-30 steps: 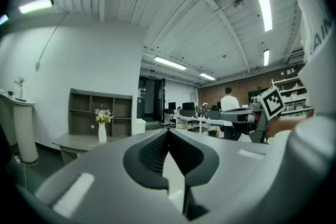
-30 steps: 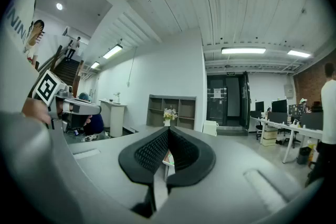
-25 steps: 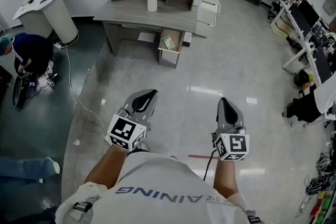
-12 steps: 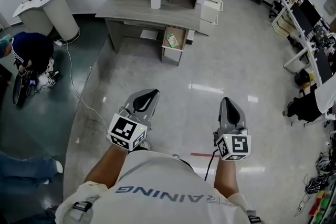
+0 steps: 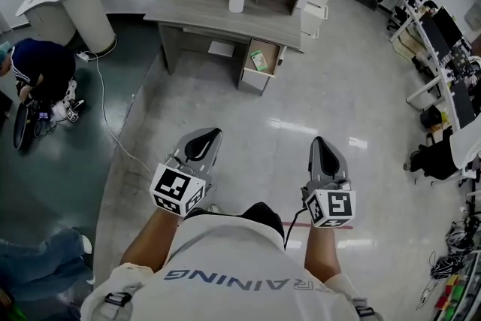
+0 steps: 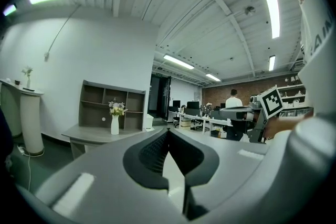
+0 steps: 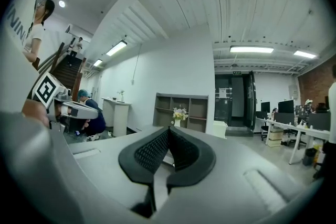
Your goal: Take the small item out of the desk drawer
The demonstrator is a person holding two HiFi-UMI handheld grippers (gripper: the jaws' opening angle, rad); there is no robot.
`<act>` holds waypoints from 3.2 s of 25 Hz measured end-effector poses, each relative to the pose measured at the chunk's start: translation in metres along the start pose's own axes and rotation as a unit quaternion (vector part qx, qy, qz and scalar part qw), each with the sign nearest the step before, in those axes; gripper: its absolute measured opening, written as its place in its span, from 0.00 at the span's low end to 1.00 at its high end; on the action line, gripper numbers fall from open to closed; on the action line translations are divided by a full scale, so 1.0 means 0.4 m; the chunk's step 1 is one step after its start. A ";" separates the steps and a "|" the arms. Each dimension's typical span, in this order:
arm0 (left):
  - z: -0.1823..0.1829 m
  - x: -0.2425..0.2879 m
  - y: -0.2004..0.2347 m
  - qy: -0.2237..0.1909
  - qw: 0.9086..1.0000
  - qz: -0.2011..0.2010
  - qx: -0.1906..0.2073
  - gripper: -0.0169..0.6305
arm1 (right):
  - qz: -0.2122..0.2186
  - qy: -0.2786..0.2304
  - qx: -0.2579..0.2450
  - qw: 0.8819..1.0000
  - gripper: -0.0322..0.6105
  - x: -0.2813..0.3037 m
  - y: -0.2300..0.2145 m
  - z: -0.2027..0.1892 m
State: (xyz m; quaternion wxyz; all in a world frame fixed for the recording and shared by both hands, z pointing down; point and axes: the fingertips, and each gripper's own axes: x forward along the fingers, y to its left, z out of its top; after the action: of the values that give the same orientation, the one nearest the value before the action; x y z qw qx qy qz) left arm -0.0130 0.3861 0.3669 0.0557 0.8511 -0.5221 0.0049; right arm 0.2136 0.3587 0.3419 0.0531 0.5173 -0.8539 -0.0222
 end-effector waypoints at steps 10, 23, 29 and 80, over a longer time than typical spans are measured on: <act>-0.034 0.076 0.128 -0.003 0.999 0.011 -0.041 0.03 | 0.044 0.029 -0.008 0.999 0.07 0.201 0.040 -0.042; 0.066 0.462 0.239 -0.005 0.999 0.030 -0.015 0.03 | 0.068 0.016 0.008 0.998 0.07 0.534 -0.223 -0.035; 0.077 0.641 0.257 0.009 0.999 0.033 -0.016 0.03 | 0.063 0.018 0.032 0.997 0.07 0.660 -0.383 -0.073; -0.161 1.192 0.808 0.156 0.985 -0.042 -0.059 0.03 | -0.013 0.233 0.023 0.972 0.65 1.338 -0.398 -0.447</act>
State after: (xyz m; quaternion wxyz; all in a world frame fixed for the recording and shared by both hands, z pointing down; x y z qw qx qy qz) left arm -0.0803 -0.1761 0.4917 0.1868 0.8564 -0.4698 0.1048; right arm 0.1284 -0.1862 0.5411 0.2386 0.5206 -0.8113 0.1178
